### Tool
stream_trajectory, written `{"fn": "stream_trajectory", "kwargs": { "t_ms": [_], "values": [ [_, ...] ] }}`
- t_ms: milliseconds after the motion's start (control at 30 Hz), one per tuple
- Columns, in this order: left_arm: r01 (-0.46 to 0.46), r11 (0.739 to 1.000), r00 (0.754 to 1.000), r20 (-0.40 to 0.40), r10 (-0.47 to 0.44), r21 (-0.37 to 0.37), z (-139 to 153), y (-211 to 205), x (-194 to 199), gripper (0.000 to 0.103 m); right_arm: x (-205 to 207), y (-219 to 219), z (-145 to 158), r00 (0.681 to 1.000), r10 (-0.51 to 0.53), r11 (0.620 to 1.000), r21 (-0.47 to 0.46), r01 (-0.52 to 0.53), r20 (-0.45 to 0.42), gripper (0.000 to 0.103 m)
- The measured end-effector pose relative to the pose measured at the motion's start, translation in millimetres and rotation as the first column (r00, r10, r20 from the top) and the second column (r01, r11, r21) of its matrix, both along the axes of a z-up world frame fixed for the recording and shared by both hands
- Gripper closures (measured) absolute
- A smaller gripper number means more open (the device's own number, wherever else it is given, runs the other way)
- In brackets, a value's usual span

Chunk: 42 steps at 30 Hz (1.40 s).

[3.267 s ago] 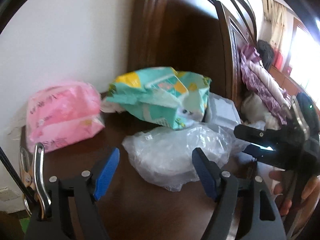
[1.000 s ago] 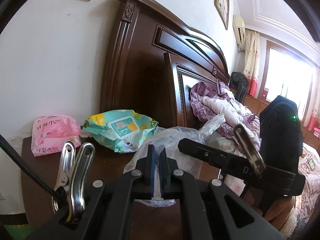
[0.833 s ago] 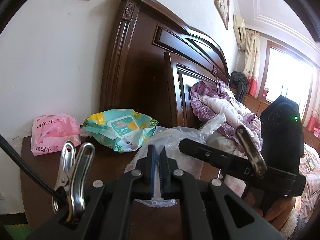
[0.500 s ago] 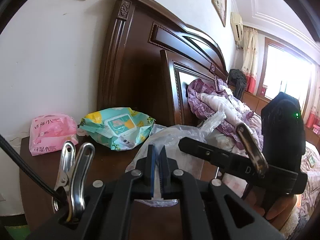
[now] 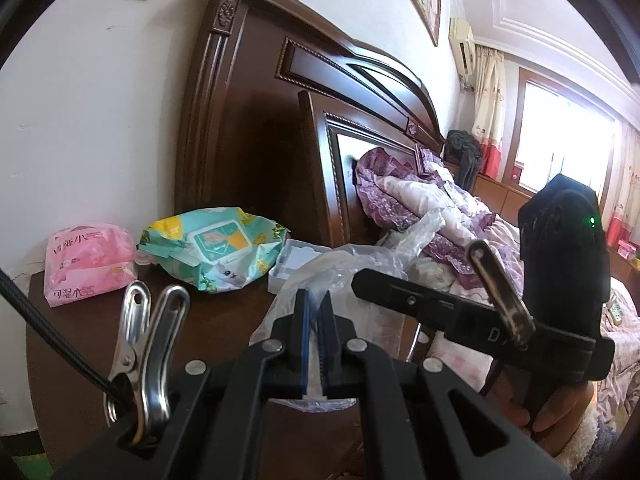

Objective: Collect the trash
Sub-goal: 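Lift the clear plastic off the nightstand with both grippers toward the bin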

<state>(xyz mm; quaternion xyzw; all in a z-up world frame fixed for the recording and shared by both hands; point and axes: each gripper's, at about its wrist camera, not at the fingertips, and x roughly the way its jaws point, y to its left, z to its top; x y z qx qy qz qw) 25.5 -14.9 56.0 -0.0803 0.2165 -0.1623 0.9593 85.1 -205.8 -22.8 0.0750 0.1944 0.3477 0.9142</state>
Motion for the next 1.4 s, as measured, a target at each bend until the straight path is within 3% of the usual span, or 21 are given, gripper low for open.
{"fn": "stream_trajectory", "kwargs": {
  "t_ms": [1400],
  "values": [
    [0.154, 0.988, 0.986, -0.068, -0.151, 0.030, -19.9, -59.0, -28.3, 0.101, -38.0, -49.7, -15.6, 0.999, -0.040, 0.996, -0.078, 0.038, -0.021, 0.092]
  ]
}}
